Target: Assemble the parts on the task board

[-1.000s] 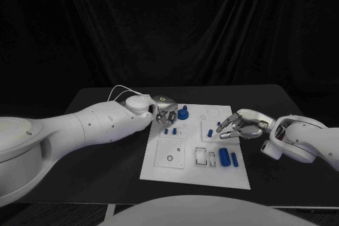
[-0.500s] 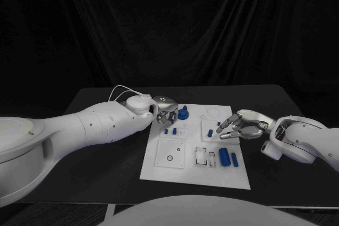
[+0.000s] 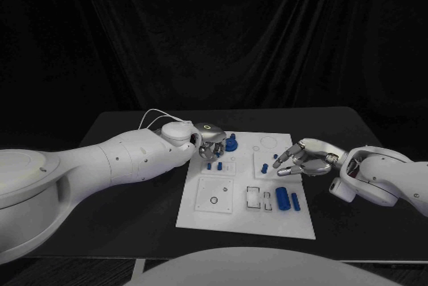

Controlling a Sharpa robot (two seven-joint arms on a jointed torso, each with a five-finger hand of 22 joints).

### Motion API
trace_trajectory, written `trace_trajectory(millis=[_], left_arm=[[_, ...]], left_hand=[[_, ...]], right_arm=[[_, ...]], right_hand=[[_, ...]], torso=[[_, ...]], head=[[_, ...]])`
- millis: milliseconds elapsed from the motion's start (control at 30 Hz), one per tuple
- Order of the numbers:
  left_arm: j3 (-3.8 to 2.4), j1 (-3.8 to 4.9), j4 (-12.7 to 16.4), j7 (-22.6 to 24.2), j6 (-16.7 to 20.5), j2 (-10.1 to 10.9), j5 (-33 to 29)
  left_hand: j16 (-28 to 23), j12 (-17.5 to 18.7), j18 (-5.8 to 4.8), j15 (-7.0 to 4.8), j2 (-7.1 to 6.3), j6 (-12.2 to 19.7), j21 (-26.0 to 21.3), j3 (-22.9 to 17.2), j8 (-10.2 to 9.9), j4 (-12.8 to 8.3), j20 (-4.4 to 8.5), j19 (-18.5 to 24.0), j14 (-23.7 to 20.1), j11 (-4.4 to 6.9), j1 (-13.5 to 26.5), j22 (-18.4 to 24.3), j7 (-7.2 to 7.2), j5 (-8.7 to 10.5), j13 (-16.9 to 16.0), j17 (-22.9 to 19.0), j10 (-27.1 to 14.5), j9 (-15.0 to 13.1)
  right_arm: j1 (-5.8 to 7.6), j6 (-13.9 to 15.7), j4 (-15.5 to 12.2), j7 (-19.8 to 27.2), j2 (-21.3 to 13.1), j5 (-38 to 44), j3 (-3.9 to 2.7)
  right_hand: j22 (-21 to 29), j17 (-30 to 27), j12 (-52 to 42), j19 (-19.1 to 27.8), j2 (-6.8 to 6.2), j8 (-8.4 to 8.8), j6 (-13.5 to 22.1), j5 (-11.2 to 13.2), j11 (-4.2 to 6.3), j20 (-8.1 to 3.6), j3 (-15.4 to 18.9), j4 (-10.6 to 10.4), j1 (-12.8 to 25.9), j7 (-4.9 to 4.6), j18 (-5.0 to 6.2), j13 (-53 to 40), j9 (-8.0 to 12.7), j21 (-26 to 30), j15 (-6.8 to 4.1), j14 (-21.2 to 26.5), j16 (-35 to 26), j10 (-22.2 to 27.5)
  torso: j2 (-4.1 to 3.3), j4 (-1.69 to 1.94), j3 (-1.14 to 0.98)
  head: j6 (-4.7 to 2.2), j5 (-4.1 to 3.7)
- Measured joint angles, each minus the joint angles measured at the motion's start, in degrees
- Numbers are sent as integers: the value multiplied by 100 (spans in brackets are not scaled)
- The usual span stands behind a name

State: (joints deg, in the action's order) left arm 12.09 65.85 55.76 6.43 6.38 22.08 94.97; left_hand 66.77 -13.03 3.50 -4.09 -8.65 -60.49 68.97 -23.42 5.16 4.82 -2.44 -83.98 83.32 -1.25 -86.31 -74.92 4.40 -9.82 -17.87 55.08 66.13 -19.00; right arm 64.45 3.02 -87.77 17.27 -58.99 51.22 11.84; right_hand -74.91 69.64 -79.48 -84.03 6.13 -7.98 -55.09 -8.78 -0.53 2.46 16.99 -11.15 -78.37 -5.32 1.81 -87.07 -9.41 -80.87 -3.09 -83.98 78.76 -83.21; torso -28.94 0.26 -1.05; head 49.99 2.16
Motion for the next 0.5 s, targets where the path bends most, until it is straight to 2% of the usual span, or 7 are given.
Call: trace_trajectory(millis=[200,300,500], left_arm=[[-2,-17,-16,-22,-51,-4,0],[0,-27,-18,-39,-79,-3,1],[3,-35,-3,-63,-107,11,2]], left_hand=[[-62,26,0,-8,0,75,-43,-1,-67,-1,0,0,-32,0,0,0,-13,0,23,-69,0,23],[-88,73,0,-1,-39,269,-65,-1,-135,-1,0,0,-41,-1,40,0,-56,0,55,-109,0,63],[-120,191,0,20,-107,781,-118,-34,-135,32,0,0,-61,-21,108,0,-172,48,130,-153,-21,178]], right_arm=[[0,0,1,0,4,0,0],[-1,0,7,0,15,0,0],[-1,-4,17,-1,29,0,0]], right_hand=[[0,0,0,0,0,0,0,0,0,0,0,0,0,0,0,0,0,0,5,-4,0,0],[0,0,0,0,0,0,0,0,0,0,0,0,0,0,0,0,0,0,5,-4,0,0],[1,-1,0,0,0,0,0,0,0,0,0,0,0,0,0,0,0,0,6,-4,0,0]], torso=[[1,-2,-1],[1,-1,-1],[1,0,-1]], head=[[0,-5],[0,-5],[0,7]])
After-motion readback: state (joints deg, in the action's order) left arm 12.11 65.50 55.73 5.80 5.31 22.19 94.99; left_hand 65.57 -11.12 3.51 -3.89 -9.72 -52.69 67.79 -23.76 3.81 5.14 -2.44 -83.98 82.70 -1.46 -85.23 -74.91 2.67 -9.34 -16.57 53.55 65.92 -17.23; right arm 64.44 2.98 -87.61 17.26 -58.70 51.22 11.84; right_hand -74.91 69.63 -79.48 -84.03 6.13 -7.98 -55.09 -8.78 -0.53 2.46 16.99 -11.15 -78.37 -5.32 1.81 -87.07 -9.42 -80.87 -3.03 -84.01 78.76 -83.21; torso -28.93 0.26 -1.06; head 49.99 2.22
